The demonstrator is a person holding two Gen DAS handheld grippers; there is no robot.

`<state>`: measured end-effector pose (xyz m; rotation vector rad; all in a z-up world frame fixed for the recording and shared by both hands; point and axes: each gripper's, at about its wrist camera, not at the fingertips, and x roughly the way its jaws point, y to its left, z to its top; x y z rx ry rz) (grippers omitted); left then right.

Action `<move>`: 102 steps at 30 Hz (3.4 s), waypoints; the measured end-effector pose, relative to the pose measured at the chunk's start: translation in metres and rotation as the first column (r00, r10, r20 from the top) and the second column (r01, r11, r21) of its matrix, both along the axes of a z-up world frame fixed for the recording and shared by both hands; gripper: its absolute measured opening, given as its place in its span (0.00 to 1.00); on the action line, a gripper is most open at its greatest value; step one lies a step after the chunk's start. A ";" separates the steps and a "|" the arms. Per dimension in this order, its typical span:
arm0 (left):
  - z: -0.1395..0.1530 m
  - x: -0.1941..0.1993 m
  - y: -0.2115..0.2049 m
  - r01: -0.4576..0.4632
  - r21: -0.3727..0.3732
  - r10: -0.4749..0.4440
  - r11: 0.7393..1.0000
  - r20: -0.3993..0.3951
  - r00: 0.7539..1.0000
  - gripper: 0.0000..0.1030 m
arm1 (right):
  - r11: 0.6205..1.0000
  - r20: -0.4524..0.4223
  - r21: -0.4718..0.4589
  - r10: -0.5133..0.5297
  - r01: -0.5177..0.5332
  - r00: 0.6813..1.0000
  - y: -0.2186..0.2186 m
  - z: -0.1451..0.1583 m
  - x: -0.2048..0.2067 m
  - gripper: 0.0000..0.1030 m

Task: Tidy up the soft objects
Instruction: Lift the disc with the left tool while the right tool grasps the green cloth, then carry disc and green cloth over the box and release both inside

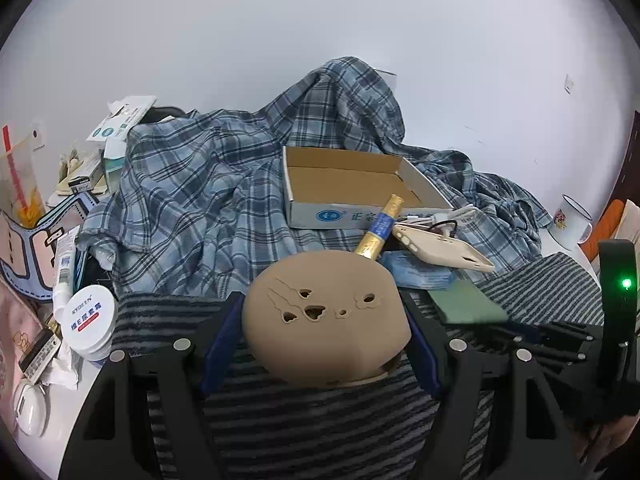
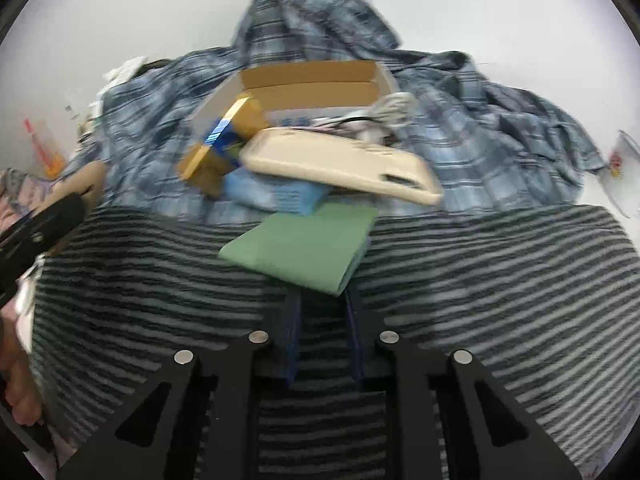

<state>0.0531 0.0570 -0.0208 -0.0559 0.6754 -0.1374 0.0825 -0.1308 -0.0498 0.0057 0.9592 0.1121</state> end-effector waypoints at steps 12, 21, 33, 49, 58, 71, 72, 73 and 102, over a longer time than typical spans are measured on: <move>0.002 0.001 -0.020 0.034 0.007 -0.034 0.999 0.019 0.999 0.74 | 0.998 0.172 -0.001 -0.058 0.059 0.983 -0.048 0.027 -0.011 0.88; -0.004 0.004 -0.027 0.037 -0.010 -0.037 0.999 0.007 0.999 0.74 | 0.990 0.127 -0.096 0.117 -0.105 0.985 0.008 0.004 0.004 0.87; -0.005 0.004 -0.024 0.039 -0.026 -0.039 0.999 -0.004 0.999 0.74 | 0.995 0.079 -0.061 0.086 -0.081 0.993 0.000 -0.007 0.017 0.66; 0.042 0.008 -0.033 0.027 0.031 -0.030 0.999 0.127 0.991 0.74 | 0.996 0.329 0.014 0.076 -0.085 0.941 -0.020 0.078 -0.014 0.66; 0.109 0.038 -0.049 0.042 0.050 -0.056 0.998 0.308 0.950 0.74 | 0.998 0.563 -0.025 0.062 -0.059 0.824 -0.011 0.160 0.039 0.66; 0.123 0.137 -0.050 0.024 0.015 -0.028 1.000 0.422 0.906 0.74 | 0.998 0.665 0.054 -0.022 -0.019 0.747 -0.014 0.184 0.141 0.66; 0.119 0.144 -0.048 0.033 0.007 -0.033 0.999 0.412 0.911 0.74 | 0.998 0.658 0.056 -0.023 -0.019 0.753 -0.014 0.177 0.148 0.66; 0.112 0.152 -0.045 0.041 -0.005 -0.035 0.999 0.398 0.917 0.75 | 0.998 0.648 0.058 -0.022 -0.021 0.761 -0.013 0.171 0.153 0.66; -0.020 0.248 -0.020 0.017 0.008 -0.017 1.000 -0.008 1.000 0.83 | 0.991 0.200 0.107 0.061 -0.084 0.978 -0.007 0.020 0.240 0.70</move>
